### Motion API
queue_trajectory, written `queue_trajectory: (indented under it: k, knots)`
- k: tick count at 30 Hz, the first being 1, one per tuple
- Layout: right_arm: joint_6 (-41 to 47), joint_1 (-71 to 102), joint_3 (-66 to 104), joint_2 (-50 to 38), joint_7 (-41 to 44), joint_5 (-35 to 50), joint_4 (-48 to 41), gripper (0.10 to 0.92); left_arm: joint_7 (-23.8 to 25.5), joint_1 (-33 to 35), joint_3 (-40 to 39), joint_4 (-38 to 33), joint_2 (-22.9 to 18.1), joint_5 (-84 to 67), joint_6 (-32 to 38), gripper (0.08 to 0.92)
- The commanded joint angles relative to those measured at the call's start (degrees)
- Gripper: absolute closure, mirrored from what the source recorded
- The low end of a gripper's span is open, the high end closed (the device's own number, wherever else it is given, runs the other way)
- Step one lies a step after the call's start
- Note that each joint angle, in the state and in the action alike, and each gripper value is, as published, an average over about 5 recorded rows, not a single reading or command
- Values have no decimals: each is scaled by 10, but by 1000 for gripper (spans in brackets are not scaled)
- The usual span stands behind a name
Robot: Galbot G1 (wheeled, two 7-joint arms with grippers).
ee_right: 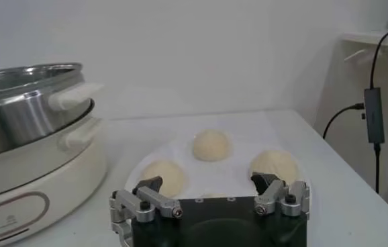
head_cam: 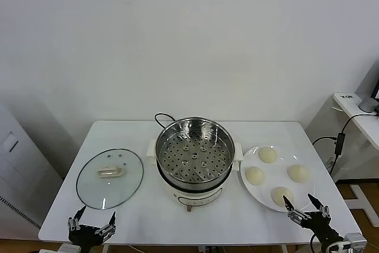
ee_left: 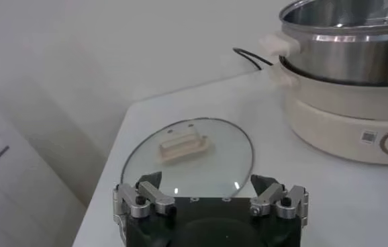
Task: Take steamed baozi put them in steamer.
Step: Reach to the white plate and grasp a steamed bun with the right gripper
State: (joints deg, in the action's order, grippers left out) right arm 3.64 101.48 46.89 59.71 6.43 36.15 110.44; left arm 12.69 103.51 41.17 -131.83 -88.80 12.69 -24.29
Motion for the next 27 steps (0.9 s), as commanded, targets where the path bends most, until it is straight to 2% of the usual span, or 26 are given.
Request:
queue_trajectory:
  k: [1,6,10,14,20,27]
  knots:
    - [5,-3,3,-1,-10,0,1,203,0,-1,0,-1,-1,2,1,177]
    - [44,-51,48,-24,-5,-16,-1,203,1,-4,3,-1,0,3,1,177]
    - [102,-140,84,-86,54,-99,-22,203,0,-12,3,-1,-1,9,4,177]
    - [123,-262,55,-191,191,-256,-68,203,-2,-16,1,-1,-5,26,13,177]
    - [118,-497,-98,-314,394,-438,-144,203,-8,-16,-5,-1,-10,38,25,177]
    - [67,-854,-447,-383,613,-531,-228,203,-15,-16,-8,-2,-16,36,33,177]
